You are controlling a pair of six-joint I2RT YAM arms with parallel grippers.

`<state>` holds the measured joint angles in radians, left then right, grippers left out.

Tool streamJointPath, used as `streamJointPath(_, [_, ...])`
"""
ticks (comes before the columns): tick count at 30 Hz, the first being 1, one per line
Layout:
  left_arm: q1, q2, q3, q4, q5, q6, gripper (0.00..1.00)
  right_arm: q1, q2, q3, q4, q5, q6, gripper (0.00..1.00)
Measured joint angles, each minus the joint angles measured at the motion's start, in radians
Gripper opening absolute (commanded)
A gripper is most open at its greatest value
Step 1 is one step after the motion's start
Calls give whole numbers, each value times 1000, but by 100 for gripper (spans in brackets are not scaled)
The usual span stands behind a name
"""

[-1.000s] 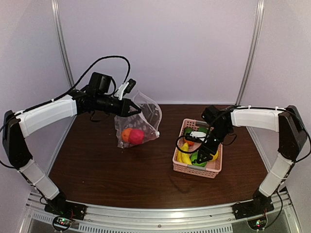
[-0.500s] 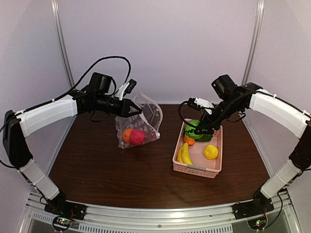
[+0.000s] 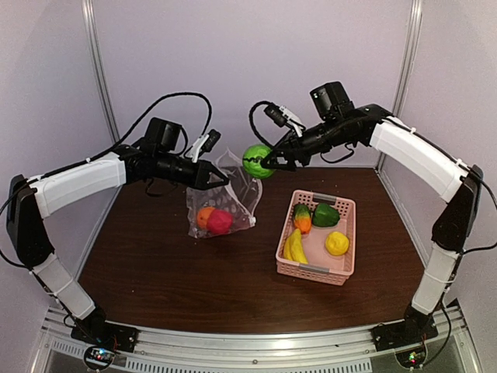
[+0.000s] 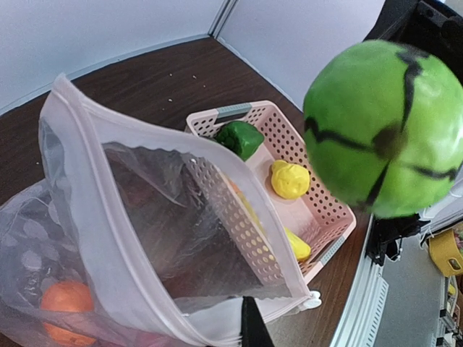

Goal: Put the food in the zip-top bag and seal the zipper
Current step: Place the fake fruit in the zipper food storage bag, then adjust the zipper food storage bag at the center of the board.

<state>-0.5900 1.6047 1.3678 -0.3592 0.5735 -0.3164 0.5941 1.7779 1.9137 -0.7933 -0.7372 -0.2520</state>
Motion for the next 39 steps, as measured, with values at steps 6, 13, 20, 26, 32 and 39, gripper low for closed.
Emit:
streamJointPath(6, [0, 0, 0, 0, 11, 0, 0, 63, 106, 35, 18, 8, 86, 61])
streamJointPath(13, [0, 0, 0, 1, 14, 0, 0, 66, 147, 52, 24, 78, 144, 72])
streamJointPath(20, [0, 0, -1, 10, 16, 0, 0, 75, 159, 97, 27, 137, 154, 84])
streamJointPath(26, [0, 0, -3, 17, 18, 0, 0, 111, 175, 129, 20, 172, 145, 91])
streamJointPath(32, [0, 0, -5, 19, 13, 0, 0, 124, 174, 161, -18, 266, 100, 92])
streamJointPath(39, [0, -5, -5, 19, 5, 2, 0, 3, -69, -112, 6, 357, 32, 92])
